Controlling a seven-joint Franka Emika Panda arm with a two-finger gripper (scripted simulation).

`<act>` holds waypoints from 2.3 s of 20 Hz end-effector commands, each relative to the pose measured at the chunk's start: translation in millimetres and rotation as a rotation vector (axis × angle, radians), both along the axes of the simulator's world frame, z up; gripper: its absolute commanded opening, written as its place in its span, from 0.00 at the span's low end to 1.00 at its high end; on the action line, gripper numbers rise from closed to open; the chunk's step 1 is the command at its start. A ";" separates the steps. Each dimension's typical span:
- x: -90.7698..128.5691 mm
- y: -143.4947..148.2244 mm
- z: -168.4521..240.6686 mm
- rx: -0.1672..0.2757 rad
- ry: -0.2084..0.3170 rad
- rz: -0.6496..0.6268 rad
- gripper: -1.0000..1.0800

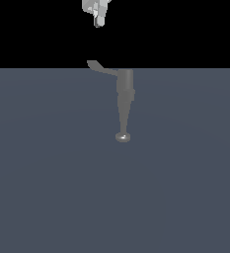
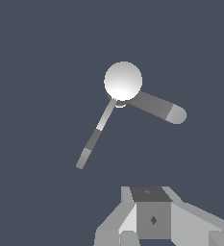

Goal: Turn on the faucet by rotating a designated handle.

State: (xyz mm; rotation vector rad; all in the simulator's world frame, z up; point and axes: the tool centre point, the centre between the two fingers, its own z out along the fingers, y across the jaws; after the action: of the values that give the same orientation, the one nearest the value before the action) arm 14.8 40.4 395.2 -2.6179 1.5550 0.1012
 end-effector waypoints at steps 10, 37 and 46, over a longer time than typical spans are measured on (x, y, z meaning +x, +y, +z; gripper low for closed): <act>57.7 15.5 -56.9 -0.061 0.025 -0.292 0.00; 75.6 27.6 -96.2 -0.115 0.019 -0.468 0.00; 53.7 26.4 -96.3 -0.115 0.019 -0.468 0.00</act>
State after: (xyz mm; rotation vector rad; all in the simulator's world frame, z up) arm 74.3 67.5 300.6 -2.2520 2.1832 -0.0056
